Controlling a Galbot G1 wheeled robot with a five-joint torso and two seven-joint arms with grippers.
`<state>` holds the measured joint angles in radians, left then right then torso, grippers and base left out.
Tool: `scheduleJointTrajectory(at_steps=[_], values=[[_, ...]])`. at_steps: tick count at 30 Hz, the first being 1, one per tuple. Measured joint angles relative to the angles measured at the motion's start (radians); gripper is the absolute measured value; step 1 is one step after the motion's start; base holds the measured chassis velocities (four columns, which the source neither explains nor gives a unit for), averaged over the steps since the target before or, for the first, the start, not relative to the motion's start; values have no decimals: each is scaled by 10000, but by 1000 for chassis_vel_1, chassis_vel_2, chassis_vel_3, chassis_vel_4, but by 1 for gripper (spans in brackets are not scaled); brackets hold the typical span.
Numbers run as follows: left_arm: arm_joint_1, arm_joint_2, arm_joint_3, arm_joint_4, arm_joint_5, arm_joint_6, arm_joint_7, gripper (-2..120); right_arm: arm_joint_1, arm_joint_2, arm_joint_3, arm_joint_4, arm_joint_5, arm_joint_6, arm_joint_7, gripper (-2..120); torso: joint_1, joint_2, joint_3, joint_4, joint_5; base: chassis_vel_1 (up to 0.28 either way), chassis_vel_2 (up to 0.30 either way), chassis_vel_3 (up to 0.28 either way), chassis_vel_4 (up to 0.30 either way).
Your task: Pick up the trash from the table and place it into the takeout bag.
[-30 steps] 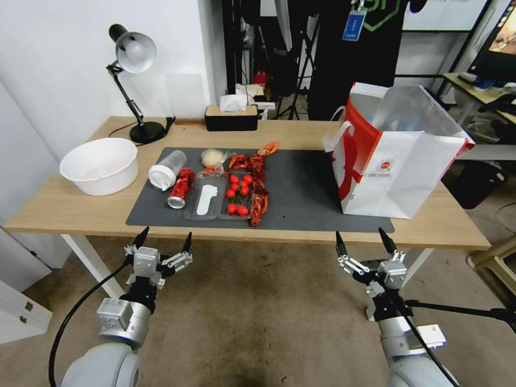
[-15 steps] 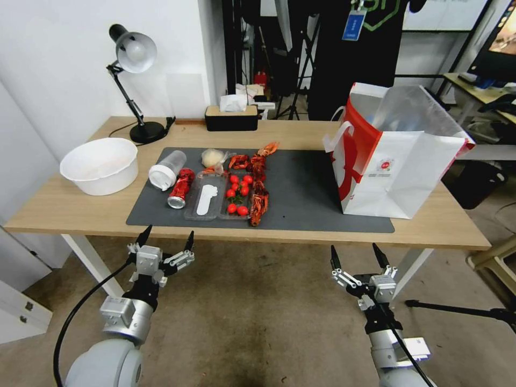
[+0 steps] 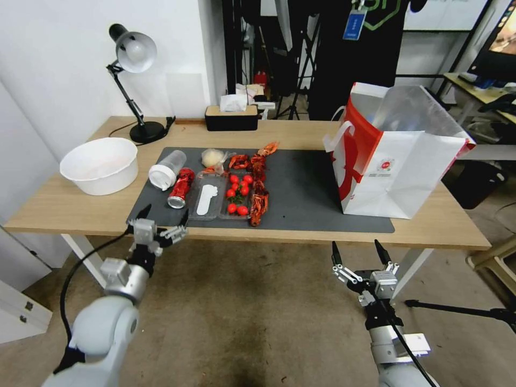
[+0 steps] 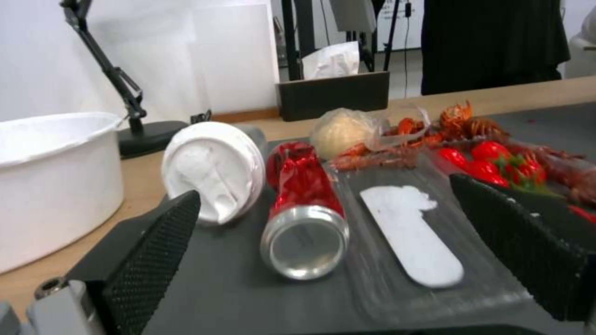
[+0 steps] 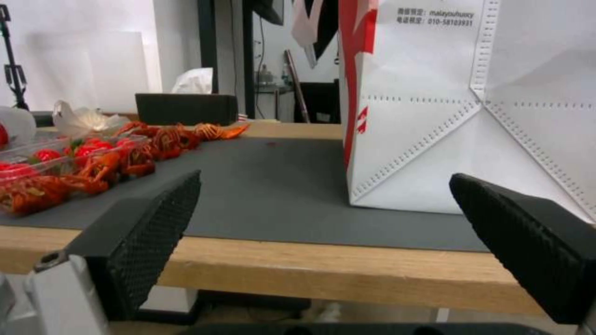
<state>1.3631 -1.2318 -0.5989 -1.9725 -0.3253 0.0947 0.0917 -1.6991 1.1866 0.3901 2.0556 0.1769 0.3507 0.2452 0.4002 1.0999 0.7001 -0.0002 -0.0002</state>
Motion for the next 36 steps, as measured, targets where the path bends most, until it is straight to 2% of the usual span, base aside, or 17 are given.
scheduleJointTrajectory(at_steps=[5,22,25,27,28,31,33,35,36], values=[[-714,311,371,450,-478,442,-200,100,12,54,49,32,-22,-70,38,100,1,0,0,1,1,0,0,0,0],[-1747,715,1062,1661,-652,1113,-558,100,23,96,113,14,-34,-106,120,100,0,0,0,2,1,0,0,0,0],[-1828,733,1098,1772,-662,1138,-620,93,25,96,114,-11,-34,-106,126,100,0,0,0,2,2,0,0,0,0],[-1887,747,1110,1869,-668,1140,-641,83,32,96,115,-52,-34,-105,131,100,0,0,0,2,2,0,0,0,0],[-1887,747,1110,1869,-668,1140,-641,83,32,96,115,-52,-34,-105,131,100,0,0,0,2,2,0,0,0,0],[-1939,761,1132,1959,-684,1140,-650,69,44,105,115,-98,-34,-100,141,100,-2,0,0,2,1,0,0,0,0],[-1943,767,1137,1970,-685,1140,-650,66,49,110,114,-109,-34,-97,142,100,-2,0,0,2,2,0,0,0,0],[-1948,785,1137,1990,-685,1140,-650,54,54,116,113,-132,-34,-89,145,100,-2,1,0,2,2,0,0,0,0],[-1948,802,1136,1990,-686,1139,-647,53,53,117,112,-136,-34,-83,146,100,-2,0,-2,2,2,0,0,0,0]])
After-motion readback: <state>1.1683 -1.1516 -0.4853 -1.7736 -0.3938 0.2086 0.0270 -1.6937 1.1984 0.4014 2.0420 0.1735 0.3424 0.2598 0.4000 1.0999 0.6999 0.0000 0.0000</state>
